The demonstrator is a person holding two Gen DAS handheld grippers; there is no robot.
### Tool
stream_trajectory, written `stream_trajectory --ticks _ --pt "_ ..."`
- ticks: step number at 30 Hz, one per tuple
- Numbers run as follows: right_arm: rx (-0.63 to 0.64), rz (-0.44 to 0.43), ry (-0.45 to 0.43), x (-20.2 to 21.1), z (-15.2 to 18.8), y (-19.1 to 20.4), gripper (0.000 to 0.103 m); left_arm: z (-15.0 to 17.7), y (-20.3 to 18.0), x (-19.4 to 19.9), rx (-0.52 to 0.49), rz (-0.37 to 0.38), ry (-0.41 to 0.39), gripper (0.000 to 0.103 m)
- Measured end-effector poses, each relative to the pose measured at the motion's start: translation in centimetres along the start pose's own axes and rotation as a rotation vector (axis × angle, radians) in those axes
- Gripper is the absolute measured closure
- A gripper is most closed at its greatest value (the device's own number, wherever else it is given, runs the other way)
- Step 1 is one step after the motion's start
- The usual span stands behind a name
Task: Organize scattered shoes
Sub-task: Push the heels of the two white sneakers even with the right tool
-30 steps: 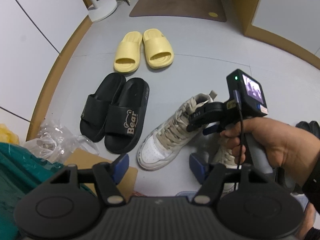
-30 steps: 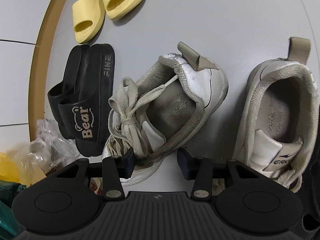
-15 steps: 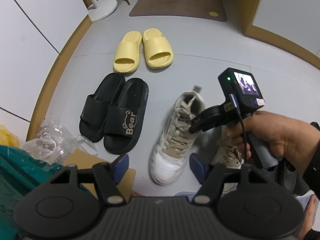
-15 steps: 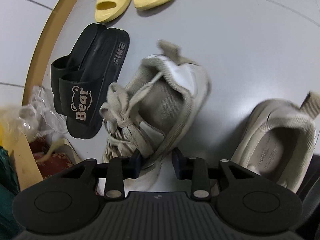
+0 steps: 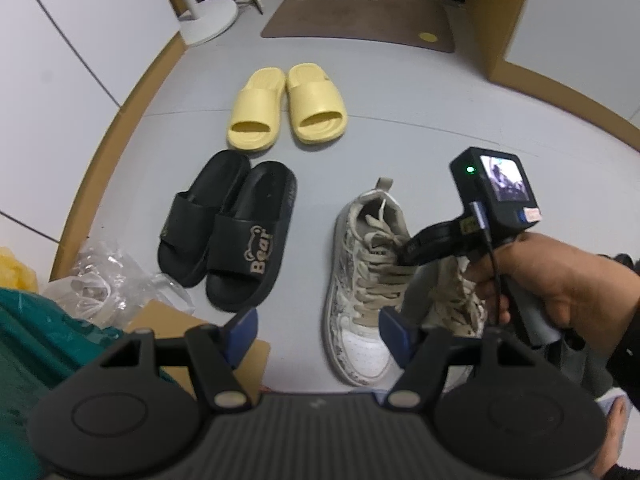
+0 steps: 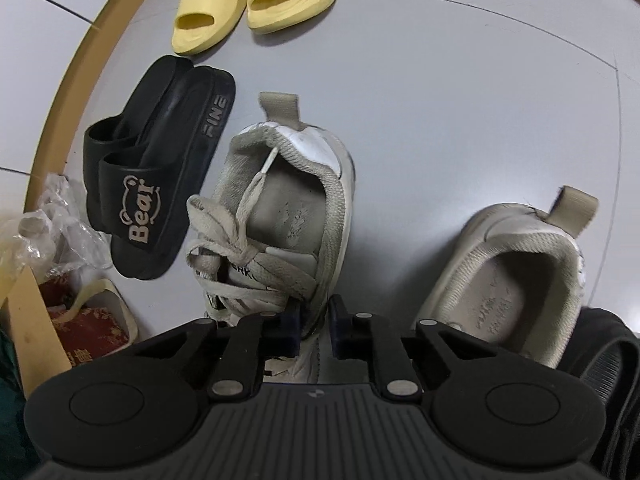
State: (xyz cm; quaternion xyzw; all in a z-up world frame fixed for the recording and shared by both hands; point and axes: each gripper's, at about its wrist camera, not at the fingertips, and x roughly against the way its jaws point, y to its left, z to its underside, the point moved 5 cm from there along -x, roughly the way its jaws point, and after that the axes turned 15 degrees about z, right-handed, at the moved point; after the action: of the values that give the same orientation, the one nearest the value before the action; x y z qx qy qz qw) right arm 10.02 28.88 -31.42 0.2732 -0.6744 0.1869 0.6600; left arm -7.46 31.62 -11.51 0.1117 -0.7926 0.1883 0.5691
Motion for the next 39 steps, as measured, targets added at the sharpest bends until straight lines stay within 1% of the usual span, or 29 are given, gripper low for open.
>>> stream_trajectory --ticks 7,11,15,20,25,27,29,31,35,37,39 --pt "0.029 0.082 0.008 0.6 0.2 -0.2 0.088 0.2 -0.6 -0.5 -0.018 0.019 0.025 0.033" --pt "-0.017 0.098 0.022 0.6 0.3 -1.3 0.087 0.1 -0.8 -0.5 -0.016 0.037 0.025 0.033" --pt "-0.017 0.112 0.025 0.7 0.6 -1.8 0.085 0.2 -1.4 -0.5 -0.033 0.048 0.029 0.033" --pt "-0.023 0.116 0.046 0.9 0.8 -1.8 0.083 0.2 -1.9 -0.7 -0.018 0.078 0.029 0.032" --pt "-0.047 0.117 0.054 0.9 0.9 -1.7 0.082 0.2 -2.3 -0.6 -0.039 0.072 0.028 0.032" --pt "-0.063 0.082 0.048 1.3 0.9 -1.8 0.076 0.3 -2.3 -0.6 -0.052 0.061 0.038 0.031" --pt "-0.065 0.040 0.025 2.5 1.0 -1.9 0.049 0.2 -2.5 -0.6 -0.065 0.069 0.040 0.029" --pt "-0.066 0.008 -0.006 4.4 1.2 -2.1 0.039 0.2 -2.7 -0.4 -0.074 0.078 0.039 0.029" --pt "-0.067 0.011 -0.040 8.2 1.7 -3.2 0.036 -0.3 -3.8 0.3 -0.097 0.076 0.011 0.029" --pt "-0.065 0.019 -0.042 9.8 1.9 -3.7 0.036 -0.5 -5.0 0.6 -0.139 0.075 0.005 0.028" --pt "-0.066 0.040 -0.051 12.3 2.2 -4.7 0.035 -0.6 -6.0 1.0 -0.187 0.060 -0.009 0.021"
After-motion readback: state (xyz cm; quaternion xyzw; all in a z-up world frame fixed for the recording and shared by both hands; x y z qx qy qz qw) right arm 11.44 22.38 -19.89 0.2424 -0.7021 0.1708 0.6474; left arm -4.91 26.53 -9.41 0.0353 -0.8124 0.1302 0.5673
